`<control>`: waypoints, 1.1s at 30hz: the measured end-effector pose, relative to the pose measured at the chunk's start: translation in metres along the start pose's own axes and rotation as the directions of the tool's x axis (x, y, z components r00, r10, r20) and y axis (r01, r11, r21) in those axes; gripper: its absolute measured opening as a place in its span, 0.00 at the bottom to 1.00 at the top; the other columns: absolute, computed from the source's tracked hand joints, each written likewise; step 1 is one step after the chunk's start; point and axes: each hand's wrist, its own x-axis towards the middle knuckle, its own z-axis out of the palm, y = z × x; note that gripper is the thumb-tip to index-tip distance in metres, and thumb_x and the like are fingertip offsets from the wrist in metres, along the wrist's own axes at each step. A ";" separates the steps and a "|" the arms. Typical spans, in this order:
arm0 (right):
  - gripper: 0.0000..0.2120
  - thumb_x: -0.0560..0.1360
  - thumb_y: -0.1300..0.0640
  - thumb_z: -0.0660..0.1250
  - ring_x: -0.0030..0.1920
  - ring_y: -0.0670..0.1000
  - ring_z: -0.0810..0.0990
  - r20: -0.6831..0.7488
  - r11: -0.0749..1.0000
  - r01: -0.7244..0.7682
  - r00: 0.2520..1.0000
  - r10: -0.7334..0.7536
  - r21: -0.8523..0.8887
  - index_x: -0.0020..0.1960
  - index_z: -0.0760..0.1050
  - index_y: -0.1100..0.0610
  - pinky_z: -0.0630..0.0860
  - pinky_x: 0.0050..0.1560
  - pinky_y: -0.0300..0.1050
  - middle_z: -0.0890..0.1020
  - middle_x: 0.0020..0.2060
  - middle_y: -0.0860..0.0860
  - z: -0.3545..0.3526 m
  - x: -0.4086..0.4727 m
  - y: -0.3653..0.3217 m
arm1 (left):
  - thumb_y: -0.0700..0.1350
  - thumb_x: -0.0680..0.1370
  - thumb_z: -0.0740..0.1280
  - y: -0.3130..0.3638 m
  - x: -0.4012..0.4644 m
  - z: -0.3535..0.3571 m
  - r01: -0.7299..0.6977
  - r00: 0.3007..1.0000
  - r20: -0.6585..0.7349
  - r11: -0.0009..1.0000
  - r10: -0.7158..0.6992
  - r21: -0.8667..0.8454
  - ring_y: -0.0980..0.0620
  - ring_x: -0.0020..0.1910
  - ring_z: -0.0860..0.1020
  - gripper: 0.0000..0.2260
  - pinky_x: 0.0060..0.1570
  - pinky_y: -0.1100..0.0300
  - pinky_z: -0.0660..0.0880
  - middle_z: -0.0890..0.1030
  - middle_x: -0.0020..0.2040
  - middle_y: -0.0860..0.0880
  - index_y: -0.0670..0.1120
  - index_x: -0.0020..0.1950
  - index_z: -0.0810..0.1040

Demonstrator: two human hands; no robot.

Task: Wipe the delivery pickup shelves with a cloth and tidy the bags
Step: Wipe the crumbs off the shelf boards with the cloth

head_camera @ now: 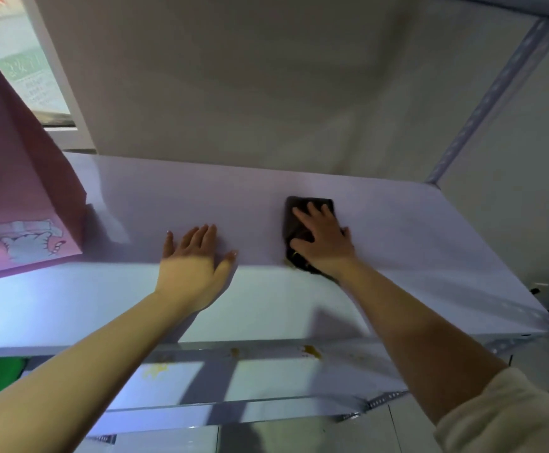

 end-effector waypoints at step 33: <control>0.34 0.72 0.53 0.71 0.63 0.50 0.73 0.205 0.894 -0.024 0.976 -0.077 0.447 0.74 0.62 0.52 0.72 0.62 0.43 0.73 0.66 0.51 -0.050 -0.096 0.049 | 0.40 0.75 0.65 0.107 0.036 -0.048 0.064 0.854 0.474 0.861 0.214 -0.504 0.48 0.62 0.74 0.27 0.60 0.59 0.71 0.74 0.67 0.48 0.49 0.74 0.63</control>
